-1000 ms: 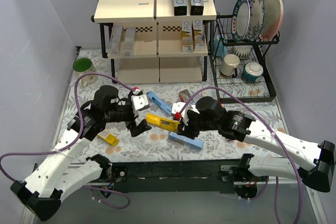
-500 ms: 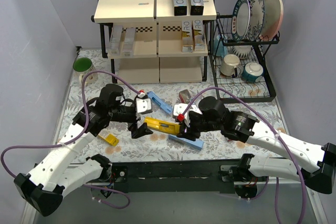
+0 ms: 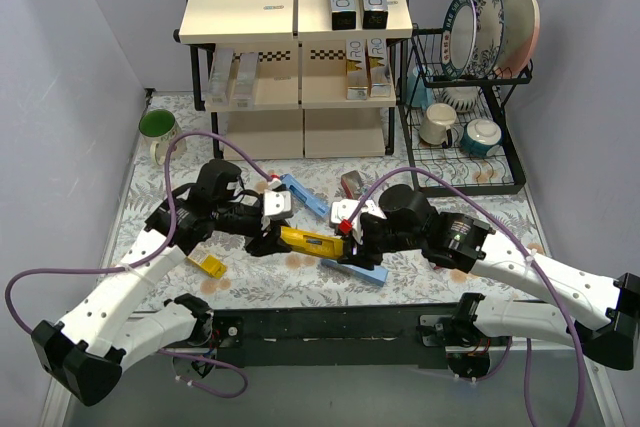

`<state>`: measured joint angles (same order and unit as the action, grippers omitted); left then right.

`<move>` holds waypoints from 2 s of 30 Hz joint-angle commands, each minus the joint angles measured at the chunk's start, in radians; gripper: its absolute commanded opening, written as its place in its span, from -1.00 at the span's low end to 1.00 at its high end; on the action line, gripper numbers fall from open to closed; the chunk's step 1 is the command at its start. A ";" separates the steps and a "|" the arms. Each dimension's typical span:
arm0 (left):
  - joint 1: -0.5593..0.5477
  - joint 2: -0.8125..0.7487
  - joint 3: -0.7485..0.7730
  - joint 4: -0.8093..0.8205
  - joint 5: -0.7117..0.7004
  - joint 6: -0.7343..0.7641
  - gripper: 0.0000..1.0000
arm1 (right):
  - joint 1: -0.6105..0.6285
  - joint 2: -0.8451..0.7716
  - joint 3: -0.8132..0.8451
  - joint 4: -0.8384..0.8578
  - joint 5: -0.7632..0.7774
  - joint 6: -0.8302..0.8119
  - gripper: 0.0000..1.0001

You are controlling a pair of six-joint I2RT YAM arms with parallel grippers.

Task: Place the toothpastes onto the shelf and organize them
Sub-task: Pick up the toothpaste from the center of the board, then place the toothpaste on the shelf.

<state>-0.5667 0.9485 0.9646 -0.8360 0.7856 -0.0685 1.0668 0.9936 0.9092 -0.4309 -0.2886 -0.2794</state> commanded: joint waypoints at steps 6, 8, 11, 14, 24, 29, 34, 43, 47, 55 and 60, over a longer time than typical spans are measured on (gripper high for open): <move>-0.004 -0.031 0.022 0.021 0.053 -0.007 -0.38 | -0.004 -0.010 0.045 0.032 -0.008 -0.018 -0.14; -0.004 -0.040 0.013 0.034 0.034 -0.030 -0.44 | -0.004 -0.012 0.043 0.038 0.009 -0.009 0.13; -0.004 -0.060 -0.013 0.078 -0.015 -0.100 -0.48 | -0.005 -0.018 0.040 0.052 0.051 0.000 0.58; -0.004 -0.077 -0.049 0.158 -0.097 -0.202 -0.46 | -0.008 -0.030 0.039 0.057 0.127 0.006 0.90; -0.004 -0.181 -0.125 0.437 -0.410 -0.437 -0.67 | -0.025 -0.113 0.013 0.161 0.390 0.048 0.97; -0.004 -0.195 -0.031 0.479 -0.644 -0.513 -0.68 | -0.025 -0.164 -0.007 0.204 0.434 0.052 0.97; -0.004 -0.090 0.178 0.414 -0.773 -0.594 -0.67 | -0.024 -0.154 -0.010 0.195 0.433 0.054 0.97; 0.001 0.169 0.639 0.282 -0.977 -0.564 -0.74 | -0.027 -0.167 -0.018 0.175 0.408 0.080 0.97; 0.039 0.321 0.815 0.247 -1.031 -0.524 -0.75 | -0.025 -0.161 -0.032 0.175 0.390 0.082 0.97; 0.226 0.493 0.999 0.293 -0.984 -0.527 -0.75 | -0.027 -0.145 -0.058 0.201 0.322 0.083 0.97; 0.327 0.595 1.108 0.293 -0.950 -0.527 -0.74 | -0.027 -0.107 -0.081 0.228 0.227 0.098 0.96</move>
<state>-0.3046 1.5173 1.9762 -0.5713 -0.1909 -0.6056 1.0424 0.8585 0.8509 -0.2649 0.0277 -0.2054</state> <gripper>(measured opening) 0.366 0.982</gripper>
